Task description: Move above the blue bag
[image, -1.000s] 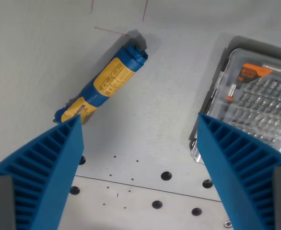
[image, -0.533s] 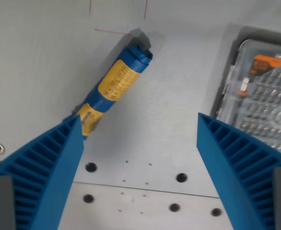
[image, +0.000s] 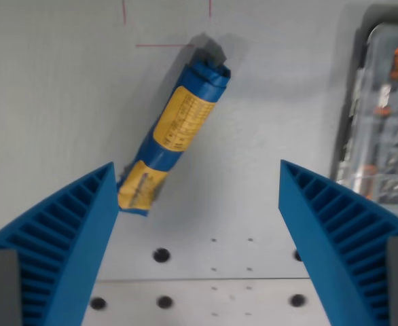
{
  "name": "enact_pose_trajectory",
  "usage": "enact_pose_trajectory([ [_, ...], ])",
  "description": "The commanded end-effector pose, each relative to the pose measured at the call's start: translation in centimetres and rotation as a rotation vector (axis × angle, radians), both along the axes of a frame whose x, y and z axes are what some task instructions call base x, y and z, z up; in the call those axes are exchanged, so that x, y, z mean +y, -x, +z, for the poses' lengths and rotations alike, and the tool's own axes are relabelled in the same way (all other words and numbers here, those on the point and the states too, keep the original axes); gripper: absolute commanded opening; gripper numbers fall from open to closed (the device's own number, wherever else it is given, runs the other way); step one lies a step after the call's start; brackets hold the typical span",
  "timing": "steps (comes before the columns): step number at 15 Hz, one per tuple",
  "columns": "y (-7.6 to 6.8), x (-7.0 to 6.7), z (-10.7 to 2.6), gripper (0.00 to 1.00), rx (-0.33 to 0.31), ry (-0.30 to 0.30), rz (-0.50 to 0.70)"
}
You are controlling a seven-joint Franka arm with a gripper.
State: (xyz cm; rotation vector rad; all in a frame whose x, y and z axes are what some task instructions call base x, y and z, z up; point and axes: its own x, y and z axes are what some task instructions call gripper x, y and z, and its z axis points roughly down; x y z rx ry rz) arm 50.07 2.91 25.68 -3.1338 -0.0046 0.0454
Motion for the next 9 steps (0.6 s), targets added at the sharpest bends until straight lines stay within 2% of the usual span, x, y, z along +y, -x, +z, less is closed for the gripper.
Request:
enact_pose_trajectory([
  [1,0.5,0.6,-1.3,1.00,-0.096,-0.002,-0.294],
  [9,1.5,1.5,-5.2,1.00,-0.096,-0.011,-0.469],
])
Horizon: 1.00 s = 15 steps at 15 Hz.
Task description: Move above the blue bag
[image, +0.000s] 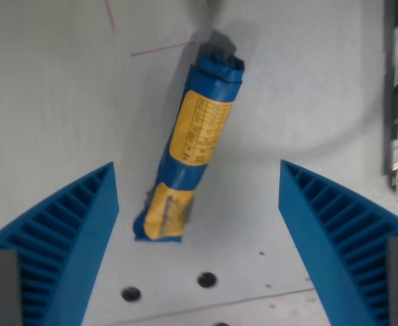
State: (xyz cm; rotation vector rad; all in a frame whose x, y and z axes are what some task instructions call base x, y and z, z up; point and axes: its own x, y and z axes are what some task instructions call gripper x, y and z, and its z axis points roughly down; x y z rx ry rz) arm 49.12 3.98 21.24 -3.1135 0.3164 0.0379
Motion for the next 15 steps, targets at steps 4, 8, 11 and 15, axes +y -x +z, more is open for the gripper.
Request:
enact_pose_trajectory([
  [4,1.1,0.9,-2.4,1.00,-0.095,-0.004,-0.308],
  [8,1.6,1.1,-3.8,1.00,-0.093,-0.008,-0.323],
  [11,1.9,1.3,-4.6,1.00,-0.092,-0.008,-0.329],
  [15,2.2,1.4,-5.3,1.00,-0.094,-0.009,-0.320],
])
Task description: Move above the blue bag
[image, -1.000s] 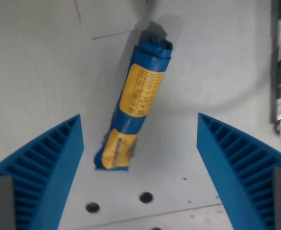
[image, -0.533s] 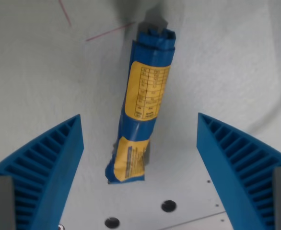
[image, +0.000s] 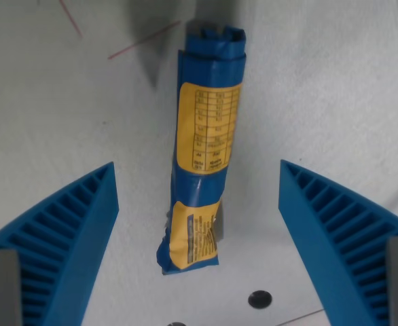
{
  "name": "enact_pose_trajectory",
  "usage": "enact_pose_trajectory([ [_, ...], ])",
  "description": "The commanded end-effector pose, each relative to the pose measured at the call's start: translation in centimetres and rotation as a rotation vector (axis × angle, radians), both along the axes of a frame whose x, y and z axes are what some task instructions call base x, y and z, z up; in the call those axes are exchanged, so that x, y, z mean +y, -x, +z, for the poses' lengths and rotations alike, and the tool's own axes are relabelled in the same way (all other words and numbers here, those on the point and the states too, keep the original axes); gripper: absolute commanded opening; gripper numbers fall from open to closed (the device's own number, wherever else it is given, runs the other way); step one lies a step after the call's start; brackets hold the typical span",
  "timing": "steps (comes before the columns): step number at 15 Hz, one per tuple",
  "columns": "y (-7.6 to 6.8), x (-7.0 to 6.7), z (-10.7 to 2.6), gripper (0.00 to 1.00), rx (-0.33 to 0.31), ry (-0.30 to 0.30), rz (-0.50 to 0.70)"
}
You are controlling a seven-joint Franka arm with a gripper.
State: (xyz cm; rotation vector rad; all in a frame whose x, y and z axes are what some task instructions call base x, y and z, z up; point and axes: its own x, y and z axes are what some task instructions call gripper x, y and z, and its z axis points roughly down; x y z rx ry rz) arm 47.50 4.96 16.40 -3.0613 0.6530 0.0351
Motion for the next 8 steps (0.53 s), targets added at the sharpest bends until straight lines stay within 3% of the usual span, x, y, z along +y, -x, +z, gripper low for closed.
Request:
enact_pose_trajectory([
  [1,0.63,0.42,-0.57,1.00,-0.094,-0.002,-0.098],
  [8,0.88,0.46,-0.87,1.00,-0.096,-0.002,-0.064],
])
